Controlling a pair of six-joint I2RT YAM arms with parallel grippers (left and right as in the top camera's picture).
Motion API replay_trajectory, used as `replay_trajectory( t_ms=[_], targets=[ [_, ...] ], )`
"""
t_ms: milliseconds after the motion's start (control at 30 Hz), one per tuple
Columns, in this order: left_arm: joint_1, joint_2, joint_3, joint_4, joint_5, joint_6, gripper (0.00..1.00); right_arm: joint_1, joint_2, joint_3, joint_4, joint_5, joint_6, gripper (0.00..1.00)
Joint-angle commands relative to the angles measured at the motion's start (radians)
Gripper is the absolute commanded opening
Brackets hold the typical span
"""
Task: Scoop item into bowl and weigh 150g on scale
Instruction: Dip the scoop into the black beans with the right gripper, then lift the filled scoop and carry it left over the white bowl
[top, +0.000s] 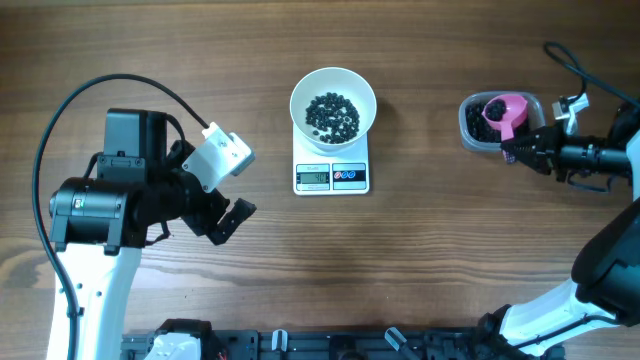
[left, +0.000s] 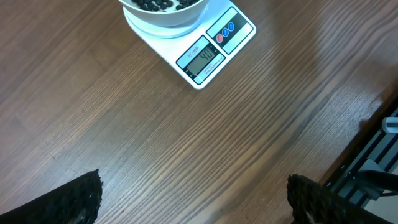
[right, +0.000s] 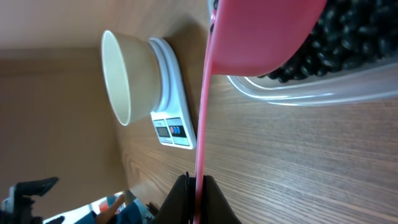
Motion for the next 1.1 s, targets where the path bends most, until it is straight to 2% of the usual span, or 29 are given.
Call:
replay_trajectory(
  t_ms=[0, 267, 400, 833, 1067],
  targets=[
    [0.008, -0.01, 0.006, 0.0, 0.023, -0.003, 1.0, 0.0, 0.004, -0.007, -0.003, -0.122, -0.054, 0.04],
    [0.008, -0.01, 0.006, 0.0, 0.023, -0.003, 1.0, 0.019, -0.001, -0.007, -0.004, -0.29, -0.076, 0.05],
    [0.008, -0.01, 0.006, 0.0, 0.023, -0.003, 1.0, 0.066, -0.023, -0.006, 0.008, -0.306, -0.075, 0.05],
    [0.008, -0.01, 0.006, 0.0, 0.023, -0.003, 1.0, 0.328, -0.155, -0.006, 0.204, -0.3, 0.175, 0.05],
    [0.008, -0.01, 0.006, 0.0, 0.023, -0.003, 1.0, 0.496, -0.164, -0.006, 0.291, -0.196, 0.243, 0.05]
  ],
)
